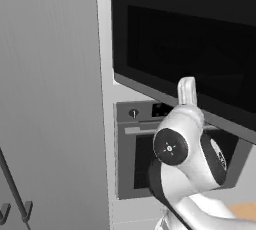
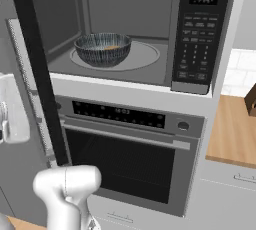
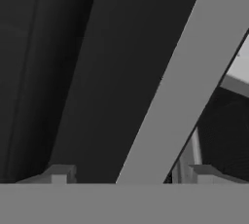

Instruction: Pick the sweet potato from the sink and place it in the bowl. Then pick the bowl and place it in the microwave. Then close the microwave door and press the start button.

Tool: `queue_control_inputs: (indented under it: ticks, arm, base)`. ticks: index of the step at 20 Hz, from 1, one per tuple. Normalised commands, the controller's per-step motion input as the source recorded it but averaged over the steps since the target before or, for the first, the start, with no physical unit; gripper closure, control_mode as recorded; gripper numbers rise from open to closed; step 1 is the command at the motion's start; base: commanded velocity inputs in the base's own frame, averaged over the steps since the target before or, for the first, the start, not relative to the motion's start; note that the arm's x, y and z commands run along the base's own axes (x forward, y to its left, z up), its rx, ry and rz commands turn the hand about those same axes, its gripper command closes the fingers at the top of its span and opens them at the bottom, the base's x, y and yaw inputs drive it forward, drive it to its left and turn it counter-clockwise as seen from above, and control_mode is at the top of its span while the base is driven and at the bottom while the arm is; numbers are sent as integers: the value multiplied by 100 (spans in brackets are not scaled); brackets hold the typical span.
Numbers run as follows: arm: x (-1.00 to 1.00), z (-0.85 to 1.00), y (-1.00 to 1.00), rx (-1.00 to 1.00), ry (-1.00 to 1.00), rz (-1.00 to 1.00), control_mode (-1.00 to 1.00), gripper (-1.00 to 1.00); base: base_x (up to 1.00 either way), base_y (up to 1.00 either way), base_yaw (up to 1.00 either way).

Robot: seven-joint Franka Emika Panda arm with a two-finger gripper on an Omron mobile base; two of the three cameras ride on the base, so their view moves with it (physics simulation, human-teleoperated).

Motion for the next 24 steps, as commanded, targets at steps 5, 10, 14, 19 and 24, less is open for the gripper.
queue_control_inputs:
  ticks: [5, 10, 14, 19, 24]
  arm:
    - [56, 17, -70, 31, 16, 25, -100, -100]
    - [68, 5, -65, 25, 10, 26, -100, -100]
    - [80, 12, -30, 21, 8, 22, -100, -100]
    - [78, 17, 0, 20, 7, 11, -100, -100]
    - [64, 9, 1, 17, 4, 6, -100, -100]
  base:
    - [0, 0, 0]
    - [0, 0, 0]
    - [0, 0, 0]
    - [0, 0, 0]
    - [0, 0, 0]
